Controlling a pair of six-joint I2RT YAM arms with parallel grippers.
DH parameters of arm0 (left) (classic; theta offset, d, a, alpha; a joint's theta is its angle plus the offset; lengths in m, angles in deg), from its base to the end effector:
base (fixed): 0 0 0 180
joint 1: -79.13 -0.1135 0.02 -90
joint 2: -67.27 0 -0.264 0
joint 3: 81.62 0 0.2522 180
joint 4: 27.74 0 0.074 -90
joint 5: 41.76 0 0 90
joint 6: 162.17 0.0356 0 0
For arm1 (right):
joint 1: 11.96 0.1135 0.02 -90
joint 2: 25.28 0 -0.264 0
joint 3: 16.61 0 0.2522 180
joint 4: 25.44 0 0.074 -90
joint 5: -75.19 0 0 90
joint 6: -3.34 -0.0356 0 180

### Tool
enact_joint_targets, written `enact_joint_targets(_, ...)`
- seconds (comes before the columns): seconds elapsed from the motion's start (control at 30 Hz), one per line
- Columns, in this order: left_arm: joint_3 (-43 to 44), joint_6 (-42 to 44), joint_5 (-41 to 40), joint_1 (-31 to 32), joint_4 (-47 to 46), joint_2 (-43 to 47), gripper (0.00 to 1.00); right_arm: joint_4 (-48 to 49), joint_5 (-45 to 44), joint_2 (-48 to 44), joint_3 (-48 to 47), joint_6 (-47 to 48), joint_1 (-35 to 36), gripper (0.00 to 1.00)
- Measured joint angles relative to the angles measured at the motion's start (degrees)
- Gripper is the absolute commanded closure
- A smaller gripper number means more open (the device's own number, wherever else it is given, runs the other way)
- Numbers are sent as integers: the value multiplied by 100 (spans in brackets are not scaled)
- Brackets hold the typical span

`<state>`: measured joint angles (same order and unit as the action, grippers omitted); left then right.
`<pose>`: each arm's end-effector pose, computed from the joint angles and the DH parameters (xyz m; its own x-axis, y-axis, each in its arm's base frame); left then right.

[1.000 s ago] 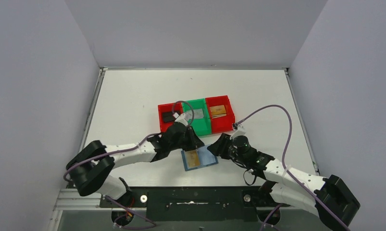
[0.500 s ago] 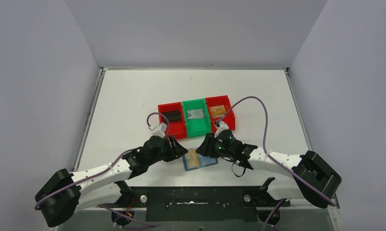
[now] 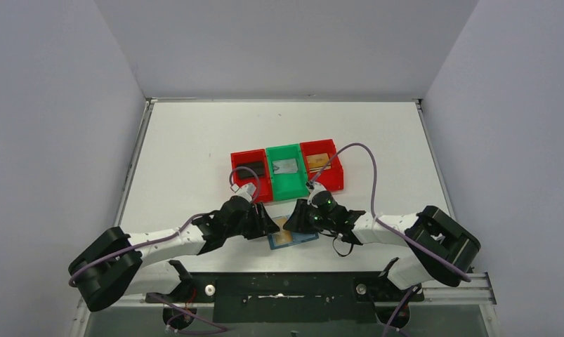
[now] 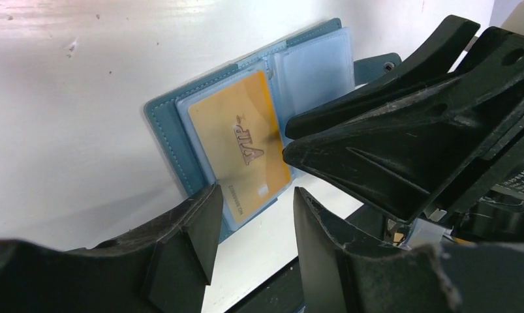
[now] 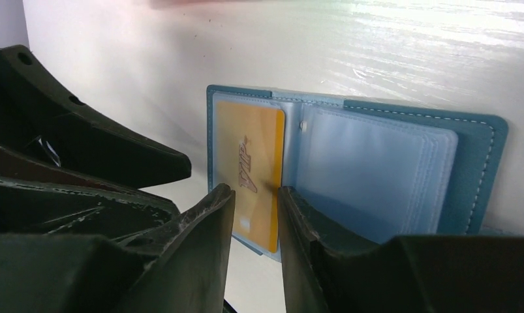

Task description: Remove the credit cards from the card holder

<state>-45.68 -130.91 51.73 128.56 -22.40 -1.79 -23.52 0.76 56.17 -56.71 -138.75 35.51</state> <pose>0.1432 -0.1705 0.1541 -0.8845 -0.2788 -0.3740 0.0637 0.7219 -0.6890 0.1645 0.1934 0.1392 -0.9344 0.1056 -0.3401 -0.1835 0.6755 0.7142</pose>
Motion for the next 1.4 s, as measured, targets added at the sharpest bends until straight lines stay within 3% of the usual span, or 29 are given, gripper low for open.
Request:
enact_joint_targets(0.2, 125, 103, 144, 0, -136, -328, 58, 223, 11, 90, 149, -181, 0, 70)
enact_joint_targets(0.7, 376, 225, 175, 50, -291, -1034, 73, 944, -57, 179, 527, -706, -2, 73)
enact_joint_targets(1.13, 520, 219, -173, 240, -26, -1058, 75, 1554, 170, 181, 911, -1016, -142, 100)
enact_joint_targets(1.4, 522, 201, -286, 262, 28, -1034, 75, 1814, 299, 179, 1049, -1139, -256, 100)
